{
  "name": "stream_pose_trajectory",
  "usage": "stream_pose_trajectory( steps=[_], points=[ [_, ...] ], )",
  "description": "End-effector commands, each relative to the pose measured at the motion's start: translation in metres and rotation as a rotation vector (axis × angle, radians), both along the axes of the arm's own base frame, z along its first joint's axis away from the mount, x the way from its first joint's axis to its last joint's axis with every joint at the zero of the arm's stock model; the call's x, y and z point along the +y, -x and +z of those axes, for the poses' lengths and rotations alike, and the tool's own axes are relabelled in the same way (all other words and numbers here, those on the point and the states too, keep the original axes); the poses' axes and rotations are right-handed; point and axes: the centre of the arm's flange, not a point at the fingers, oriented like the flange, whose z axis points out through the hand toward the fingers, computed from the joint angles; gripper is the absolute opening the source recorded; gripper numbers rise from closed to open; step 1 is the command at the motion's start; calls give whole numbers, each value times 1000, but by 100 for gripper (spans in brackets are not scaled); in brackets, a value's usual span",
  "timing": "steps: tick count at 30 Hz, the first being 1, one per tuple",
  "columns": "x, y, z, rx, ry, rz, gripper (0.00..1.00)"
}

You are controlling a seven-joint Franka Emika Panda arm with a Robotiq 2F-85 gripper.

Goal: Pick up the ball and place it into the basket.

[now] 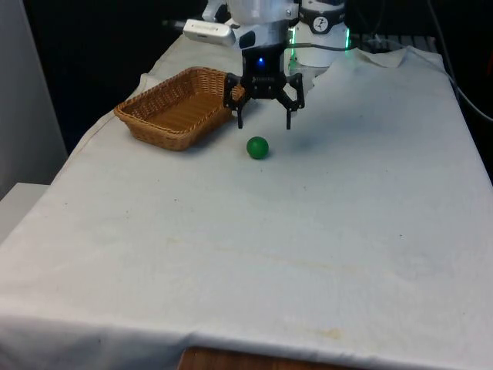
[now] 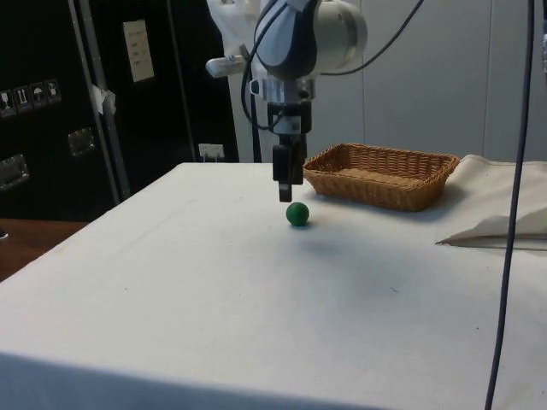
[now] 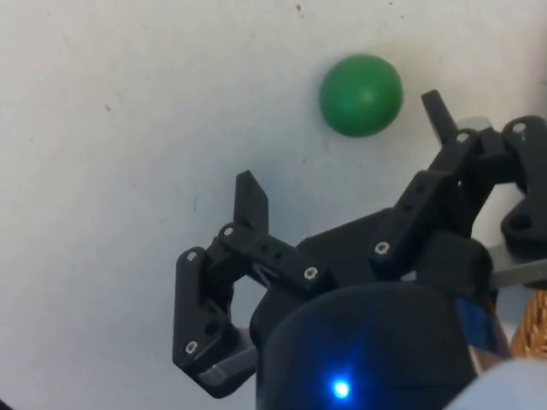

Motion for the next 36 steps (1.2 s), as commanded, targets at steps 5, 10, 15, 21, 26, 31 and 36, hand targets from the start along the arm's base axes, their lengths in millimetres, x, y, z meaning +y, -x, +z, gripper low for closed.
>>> stream_pose_trajectory(
  steps=[5,10,15,21,26,31,36],
  points=[
    [0,1,-4,-11,-13,-2,100],
    [-2,3,-14,8,-3,-5,100],
    [0,2,-23,-12,-11,-7,100],
    [1,2,-31,-13,-10,-8,100],
    [0,2,-37,-9,-11,-12,100],
    [0,3,-39,-3,-10,-12,100],
    [0,3,-40,5,-5,-11,100]
  ],
)
